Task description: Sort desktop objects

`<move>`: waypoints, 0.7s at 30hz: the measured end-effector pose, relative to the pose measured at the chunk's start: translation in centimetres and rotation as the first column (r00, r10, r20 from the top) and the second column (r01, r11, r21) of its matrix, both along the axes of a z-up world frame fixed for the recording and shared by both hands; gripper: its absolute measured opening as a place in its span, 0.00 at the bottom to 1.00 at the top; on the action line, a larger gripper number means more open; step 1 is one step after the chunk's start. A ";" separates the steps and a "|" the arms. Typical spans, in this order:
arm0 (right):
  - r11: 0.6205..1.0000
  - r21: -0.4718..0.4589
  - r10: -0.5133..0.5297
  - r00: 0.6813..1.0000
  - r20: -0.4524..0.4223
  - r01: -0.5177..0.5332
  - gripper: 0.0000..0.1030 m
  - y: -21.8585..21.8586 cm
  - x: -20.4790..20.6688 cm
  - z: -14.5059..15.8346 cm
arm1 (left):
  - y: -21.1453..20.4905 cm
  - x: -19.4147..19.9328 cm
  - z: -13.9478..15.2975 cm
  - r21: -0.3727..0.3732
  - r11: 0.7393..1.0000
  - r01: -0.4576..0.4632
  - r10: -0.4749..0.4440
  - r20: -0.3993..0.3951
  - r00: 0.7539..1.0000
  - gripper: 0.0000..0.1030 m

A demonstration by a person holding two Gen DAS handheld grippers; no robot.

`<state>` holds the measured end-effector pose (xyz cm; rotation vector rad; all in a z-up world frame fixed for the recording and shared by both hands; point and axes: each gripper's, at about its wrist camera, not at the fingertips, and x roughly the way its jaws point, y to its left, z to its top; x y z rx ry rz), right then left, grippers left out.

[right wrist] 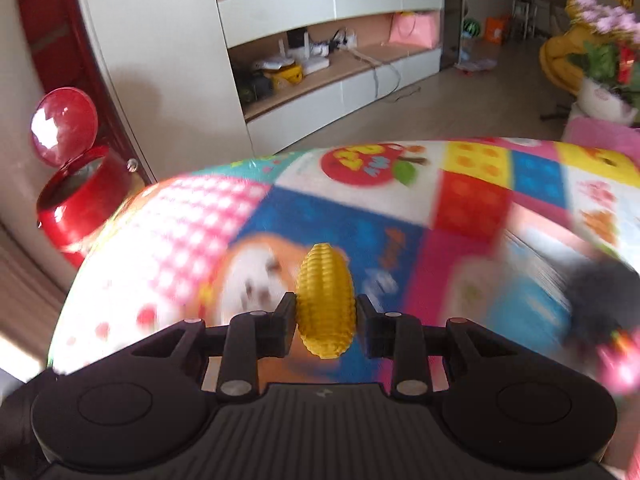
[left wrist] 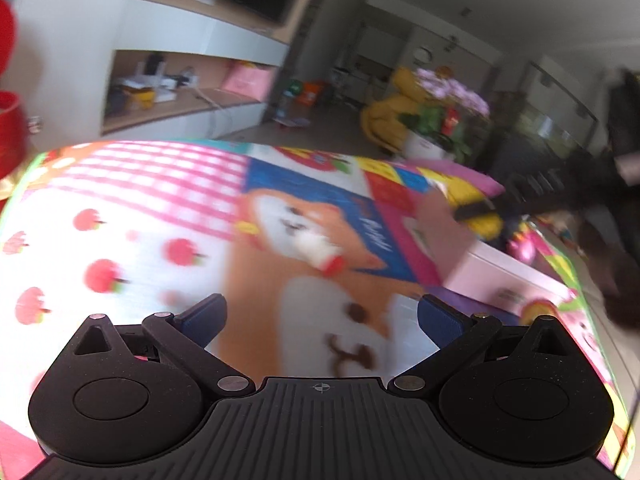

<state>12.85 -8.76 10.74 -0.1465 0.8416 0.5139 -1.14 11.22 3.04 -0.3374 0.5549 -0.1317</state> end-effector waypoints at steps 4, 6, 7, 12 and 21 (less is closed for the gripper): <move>1.000 0.011 -0.022 1.000 -0.010 0.022 0.31 -5.0 -5.8 -2.1 | -3.8 0.5 -0.1 0.034 0.994 0.099 -0.098 -0.020 0.995 1.00; 0.997 0.024 -0.076 0.997 0.004 0.076 0.44 -7.0 -7.9 -3.2 | -5.7 0.7 -0.3 0.055 0.989 0.140 -0.138 -0.039 0.990 1.00; 0.994 0.036 -0.104 0.994 0.014 0.103 0.50 -8.1 -8.9 -3.6 | -6.7 0.8 -0.4 0.067 0.985 0.161 -0.158 -0.051 0.986 1.00; 0.960 0.066 -0.275 0.961 0.041 0.272 0.71 -12.9 -12.2 -5.3 | -10.3 0.6 -0.9 0.139 0.960 0.243 -0.231 -0.094 0.968 1.00; 0.906 0.069 -0.423 0.889 0.177 0.417 0.84 -16.3 -13.6 -6.5 | -14.0 0.9 0.2 0.237 0.931 0.277 -0.266 -0.079 0.961 1.00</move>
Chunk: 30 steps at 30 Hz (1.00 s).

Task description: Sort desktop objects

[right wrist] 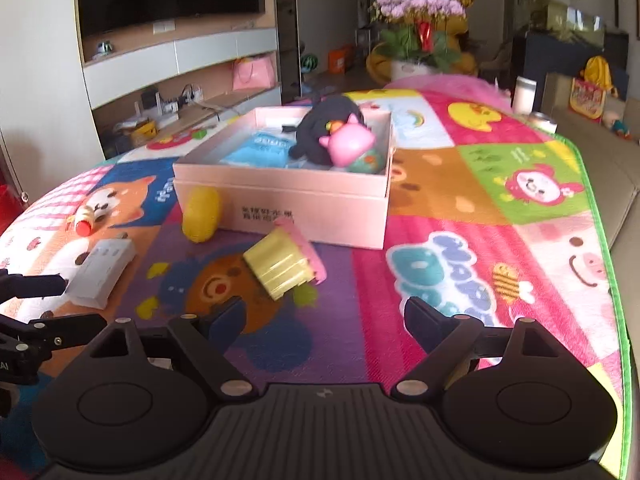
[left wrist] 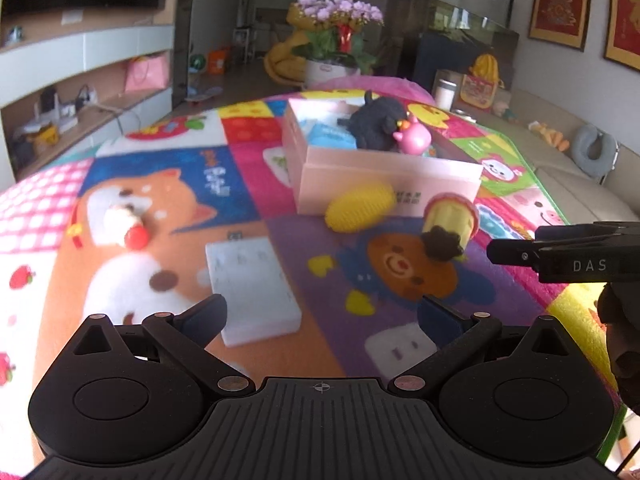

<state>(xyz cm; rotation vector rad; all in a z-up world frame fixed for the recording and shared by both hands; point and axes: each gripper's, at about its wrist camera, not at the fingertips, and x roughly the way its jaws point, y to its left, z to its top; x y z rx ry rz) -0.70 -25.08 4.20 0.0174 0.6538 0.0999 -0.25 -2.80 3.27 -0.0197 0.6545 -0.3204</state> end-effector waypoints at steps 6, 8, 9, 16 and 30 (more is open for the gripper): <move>0.997 -0.014 0.074 0.995 0.060 -0.074 0.69 1.3 1.6 1.5 | 0.4 0.3 0.5 0.015 0.999 -0.031 0.031 0.006 1.000 1.00; 0.992 -0.033 0.123 0.990 0.068 -0.121 0.60 2.6 2.2 2.0 | 0.7 0.3 0.4 0.010 0.999 -0.042 0.042 -0.002 0.999 1.00; 0.988 -0.054 0.149 0.986 0.076 -0.145 0.56 3.5 2.4 2.2 | 0.8 0.2 0.3 0.006 0.999 -0.048 0.048 -0.006 0.999 1.00; 0.984 -0.130 0.135 0.984 0.120 -0.119 0.56 5.1 3.3 2.2 | 1.8 -0.4 -0.2 -0.002 0.999 -0.049 0.049 -0.025 0.998 1.00; 0.941 -0.181 0.296 0.955 0.033 -0.285 0.40 6.1 0.0 -0.1 | 2.3 -0.4 -0.3 -0.041 0.996 -0.074 0.073 -0.030 0.997 1.00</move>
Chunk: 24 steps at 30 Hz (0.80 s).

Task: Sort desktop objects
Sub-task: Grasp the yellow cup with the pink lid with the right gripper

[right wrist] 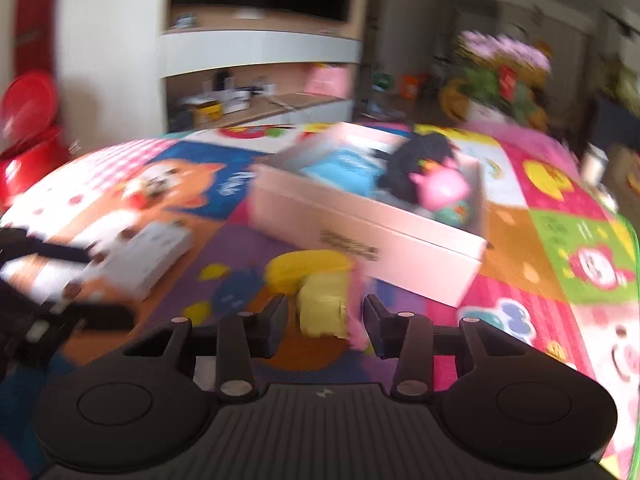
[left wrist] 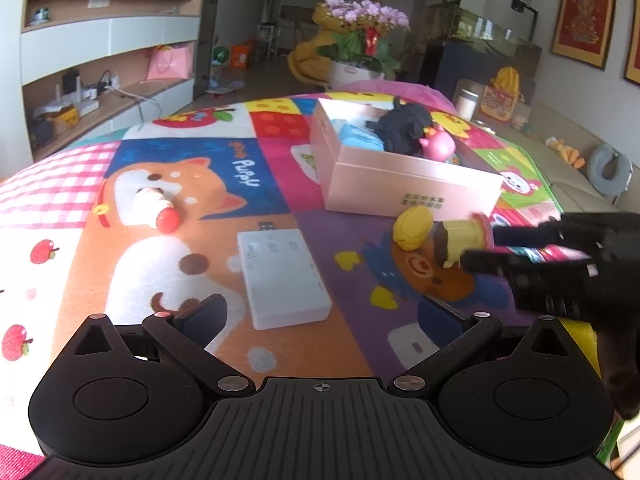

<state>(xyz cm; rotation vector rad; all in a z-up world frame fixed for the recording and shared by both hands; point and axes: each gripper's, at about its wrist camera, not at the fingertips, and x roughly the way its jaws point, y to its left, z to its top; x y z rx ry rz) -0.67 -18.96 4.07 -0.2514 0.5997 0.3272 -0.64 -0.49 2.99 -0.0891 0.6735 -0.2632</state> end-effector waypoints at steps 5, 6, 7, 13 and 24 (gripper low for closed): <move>0.999 -0.048 0.019 0.999 0.027 -0.017 0.40 1.7 -0.1 -0.2 | 0.9 0.0 -0.1 -0.005 0.999 -0.036 0.036 -0.005 0.999 1.00; 0.999 -0.040 -0.003 0.999 0.032 0.004 0.40 1.6 0.2 -0.1 | 1.0 -0.1 -0.1 -0.005 0.999 -0.039 0.039 -0.005 0.999 1.00; 0.999 -0.030 -0.026 0.999 0.037 0.027 0.43 1.5 0.4 0.0 | 1.2 -0.1 -0.1 -0.006 0.999 -0.042 0.042 -0.007 0.999 1.00; 0.994 0.010 -0.109 0.994 -0.022 0.109 0.71 -0.1 2.0 -1.4 | 1.3 0.0 -0.3 -0.033 0.999 -0.032 0.031 -0.021 0.999 1.00; 0.964 0.227 -0.095 0.977 -0.191 0.138 0.52 -2.8 4.7 -2.4 | 0.5 0.1 -0.6 -0.040 0.999 0.003 -0.004 -0.028 1.000 1.00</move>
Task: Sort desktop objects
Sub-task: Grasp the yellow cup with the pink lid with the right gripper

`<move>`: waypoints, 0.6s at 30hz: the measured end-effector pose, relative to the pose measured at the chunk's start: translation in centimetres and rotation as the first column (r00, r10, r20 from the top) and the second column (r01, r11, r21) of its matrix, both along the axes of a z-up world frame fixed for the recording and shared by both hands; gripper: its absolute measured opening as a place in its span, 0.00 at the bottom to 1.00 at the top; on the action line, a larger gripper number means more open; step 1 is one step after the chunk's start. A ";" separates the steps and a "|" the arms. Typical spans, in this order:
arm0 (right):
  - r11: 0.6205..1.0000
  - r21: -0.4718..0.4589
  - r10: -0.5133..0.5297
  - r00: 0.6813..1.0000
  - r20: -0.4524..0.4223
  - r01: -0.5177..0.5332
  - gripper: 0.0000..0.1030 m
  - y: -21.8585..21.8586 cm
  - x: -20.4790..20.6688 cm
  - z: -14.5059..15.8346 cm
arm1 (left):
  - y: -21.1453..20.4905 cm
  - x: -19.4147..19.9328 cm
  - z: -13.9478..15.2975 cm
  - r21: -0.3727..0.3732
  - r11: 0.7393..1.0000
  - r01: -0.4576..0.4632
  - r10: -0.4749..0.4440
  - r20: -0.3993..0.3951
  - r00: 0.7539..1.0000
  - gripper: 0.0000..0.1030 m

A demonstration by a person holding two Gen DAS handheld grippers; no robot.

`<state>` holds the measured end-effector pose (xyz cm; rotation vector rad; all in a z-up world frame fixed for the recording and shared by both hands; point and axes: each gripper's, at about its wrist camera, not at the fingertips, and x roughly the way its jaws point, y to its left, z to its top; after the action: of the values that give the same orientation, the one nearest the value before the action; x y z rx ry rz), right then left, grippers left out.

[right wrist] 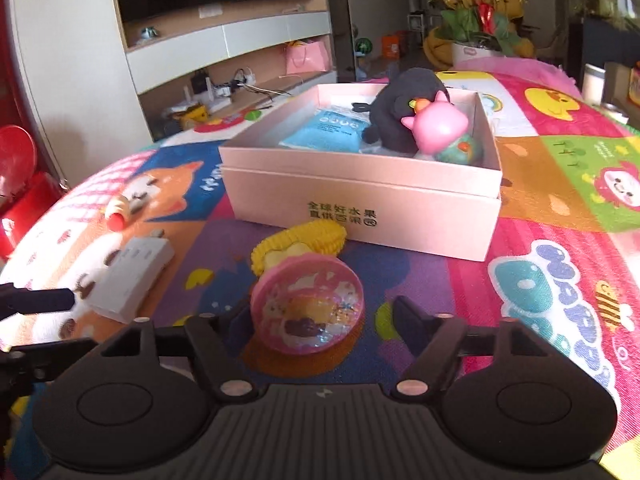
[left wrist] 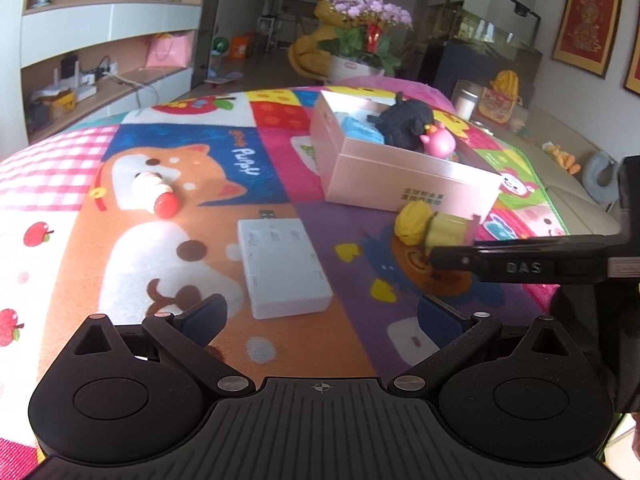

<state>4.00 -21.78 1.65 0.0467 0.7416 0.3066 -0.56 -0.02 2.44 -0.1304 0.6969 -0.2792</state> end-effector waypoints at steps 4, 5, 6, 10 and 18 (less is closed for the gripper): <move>0.996 -0.092 0.011 1.000 0.002 -0.011 0.52 0.5 -0.9 1.2 | 0.4 -0.2 0.3 -0.009 1.000 0.001 -0.001 0.011 1.000 1.00; 0.989 -0.146 0.022 1.000 0.004 -0.021 0.52 0.8 -1.2 1.7 | 0.3 -0.3 0.4 -0.006 1.000 0.006 -0.006 0.016 1.000 1.00; 0.977 -0.209 0.035 0.999 0.004 -0.033 0.52 1.1 -1.6 2.1 | 0.3 -0.3 0.5 -0.003 1.000 0.011 -0.011 0.019 1.000 1.00; 0.911 -0.402 0.094 0.996 -0.006 -0.089 0.52 2.1 -2.7 3.3 | 0.2 -0.4 0.5 -0.009 1.000 0.014 -0.014 0.023 1.000 1.00; 0.857 -0.491 0.162 0.986 -0.038 -0.160 0.52 4.3 -2.6 2.9 | 1.0 -0.7 0.2 -0.021 1.000 -0.001 0.002 0.015 1.000 1.00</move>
<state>1.37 -17.51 4.51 -0.5059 0.8030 0.2686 -1.24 0.98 2.64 -0.1487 0.6795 -0.2858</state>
